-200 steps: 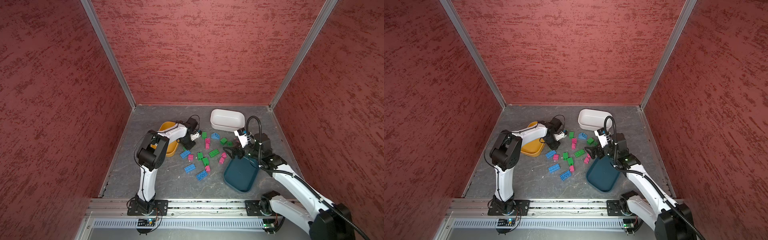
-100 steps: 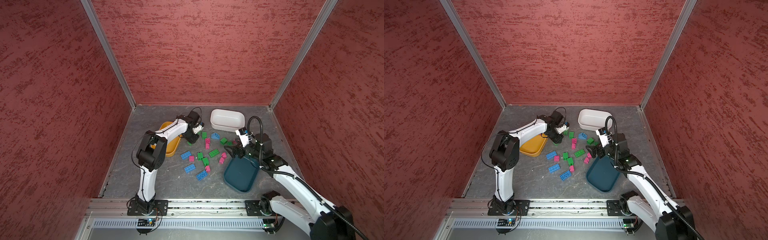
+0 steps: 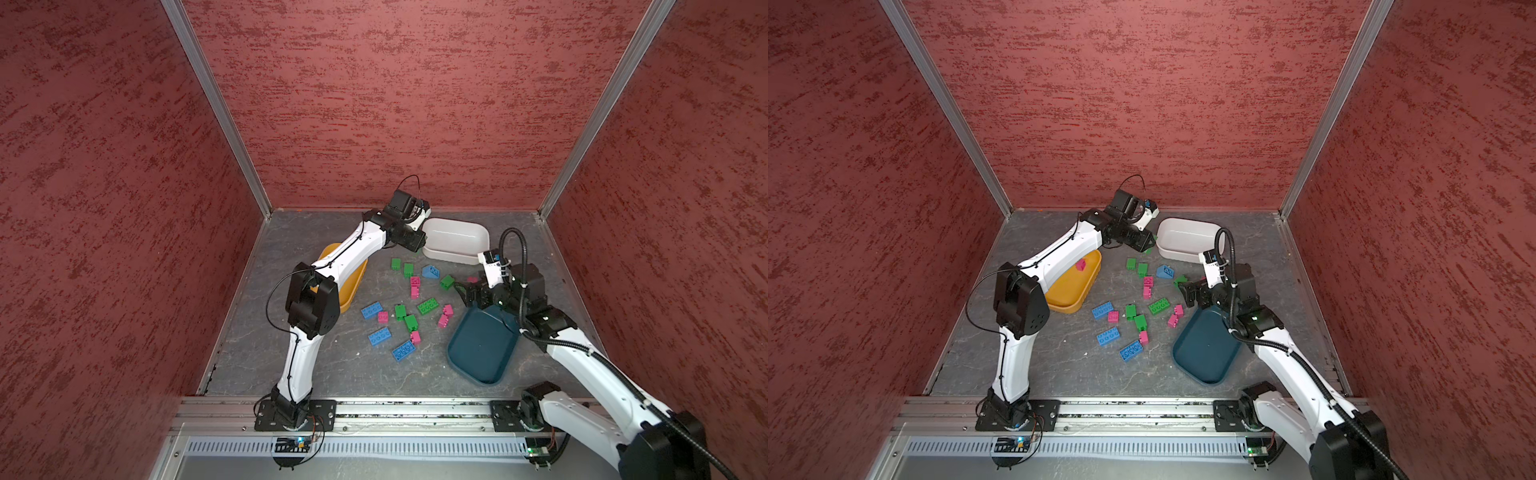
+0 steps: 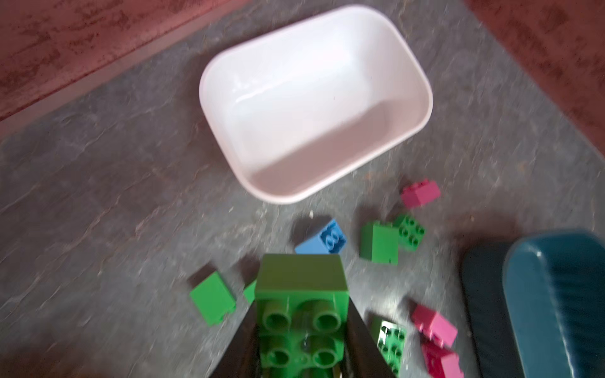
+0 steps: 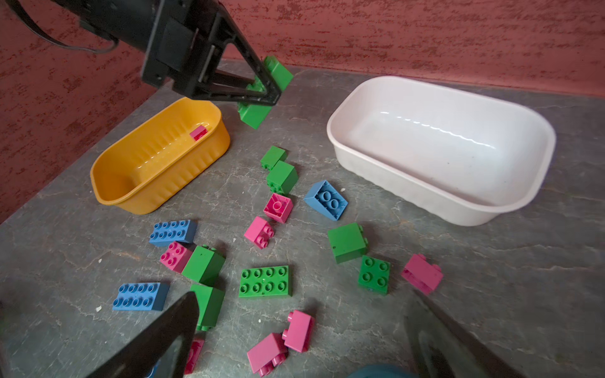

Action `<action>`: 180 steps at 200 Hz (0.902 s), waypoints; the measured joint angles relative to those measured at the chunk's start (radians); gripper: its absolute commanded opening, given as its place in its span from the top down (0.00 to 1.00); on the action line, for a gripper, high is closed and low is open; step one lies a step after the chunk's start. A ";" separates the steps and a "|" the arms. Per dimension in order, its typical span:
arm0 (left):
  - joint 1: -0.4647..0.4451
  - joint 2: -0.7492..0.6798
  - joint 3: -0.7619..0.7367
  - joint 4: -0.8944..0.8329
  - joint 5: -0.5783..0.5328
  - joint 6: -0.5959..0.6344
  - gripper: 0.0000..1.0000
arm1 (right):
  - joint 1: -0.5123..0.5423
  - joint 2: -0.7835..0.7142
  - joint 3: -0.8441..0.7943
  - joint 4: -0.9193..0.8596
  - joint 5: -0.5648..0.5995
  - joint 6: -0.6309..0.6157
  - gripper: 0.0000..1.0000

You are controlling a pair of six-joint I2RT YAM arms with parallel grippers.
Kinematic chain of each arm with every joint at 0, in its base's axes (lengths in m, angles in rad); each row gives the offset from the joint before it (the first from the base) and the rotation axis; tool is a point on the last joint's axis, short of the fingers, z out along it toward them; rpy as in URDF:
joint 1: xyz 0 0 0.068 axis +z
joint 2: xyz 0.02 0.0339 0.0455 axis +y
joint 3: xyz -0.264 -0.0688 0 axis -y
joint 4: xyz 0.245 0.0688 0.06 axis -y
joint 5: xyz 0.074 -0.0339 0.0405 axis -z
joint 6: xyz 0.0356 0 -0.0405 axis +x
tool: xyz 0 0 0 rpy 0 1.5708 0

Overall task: Sort the legos into containers by color
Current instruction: 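Carry the green brick to the white tub and release it, then move the left gripper back to the bricks and grasp a blue brick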

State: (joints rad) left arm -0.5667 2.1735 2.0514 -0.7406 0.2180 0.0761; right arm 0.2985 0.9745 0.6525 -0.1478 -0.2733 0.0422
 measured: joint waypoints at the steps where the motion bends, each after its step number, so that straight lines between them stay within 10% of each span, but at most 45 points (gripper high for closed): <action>1: 0.000 0.006 0.003 0.006 0.002 -0.004 0.71 | 0.000 0.000 0.001 0.000 0.002 0.000 0.01; 81: -0.002 0.271 0.168 0.274 0.024 -0.130 0.71 | -0.044 0.014 0.045 -0.014 0.054 0.003 0.01; 124: -0.007 0.350 0.286 0.288 0.028 -0.153 0.40 | -0.055 0.030 0.047 -0.023 0.050 -0.002 0.01; 180: -0.011 0.253 0.224 0.150 0.039 -0.101 0.35 | -0.058 0.043 0.078 -0.059 -0.029 -0.023 0.01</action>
State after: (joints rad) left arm -0.5774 2.4260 2.2753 -0.5903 0.2569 -0.0246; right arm 0.2401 1.0176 0.7303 -0.2066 -0.3027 0.0196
